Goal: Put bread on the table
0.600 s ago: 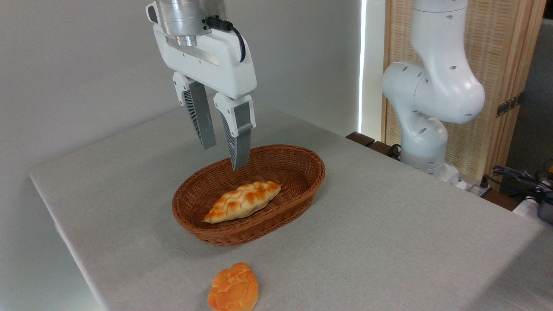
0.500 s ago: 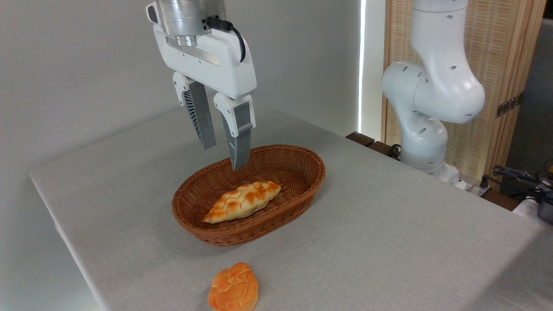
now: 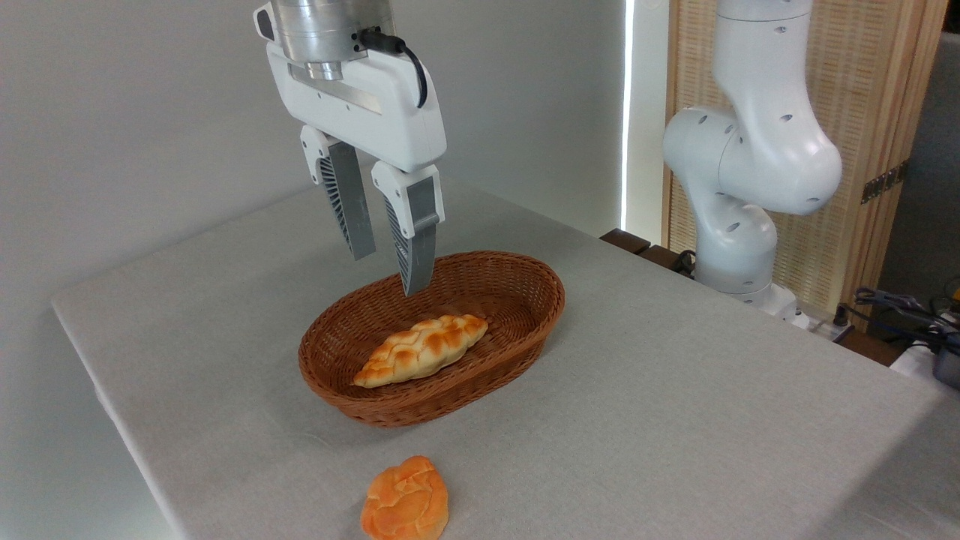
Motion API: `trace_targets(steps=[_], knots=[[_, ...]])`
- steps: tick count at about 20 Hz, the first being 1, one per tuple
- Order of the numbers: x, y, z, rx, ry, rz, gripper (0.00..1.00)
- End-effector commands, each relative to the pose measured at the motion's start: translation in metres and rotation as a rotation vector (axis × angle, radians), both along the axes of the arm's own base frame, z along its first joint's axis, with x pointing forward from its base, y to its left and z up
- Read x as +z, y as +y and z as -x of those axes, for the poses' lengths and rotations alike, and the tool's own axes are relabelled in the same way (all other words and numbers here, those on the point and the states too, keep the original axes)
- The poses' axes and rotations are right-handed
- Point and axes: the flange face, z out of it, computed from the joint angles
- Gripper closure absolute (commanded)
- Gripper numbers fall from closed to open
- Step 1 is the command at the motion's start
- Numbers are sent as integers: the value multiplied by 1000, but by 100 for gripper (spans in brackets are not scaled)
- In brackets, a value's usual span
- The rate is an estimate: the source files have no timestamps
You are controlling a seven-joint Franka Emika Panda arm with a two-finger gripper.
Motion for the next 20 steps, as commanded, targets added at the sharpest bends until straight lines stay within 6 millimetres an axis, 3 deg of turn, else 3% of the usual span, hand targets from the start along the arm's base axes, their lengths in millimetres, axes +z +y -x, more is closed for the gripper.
trace_targets(steps=[1,8,13,17,20], knots=[[4,4,-1,5,-11,10,0],[-4,0,10,-60,2,19,0],[-23,-6,20,-72,-15,21,0],[-55,-30,29,-113,7,15,0],[-94,-30,39,-115,54,13,0]])
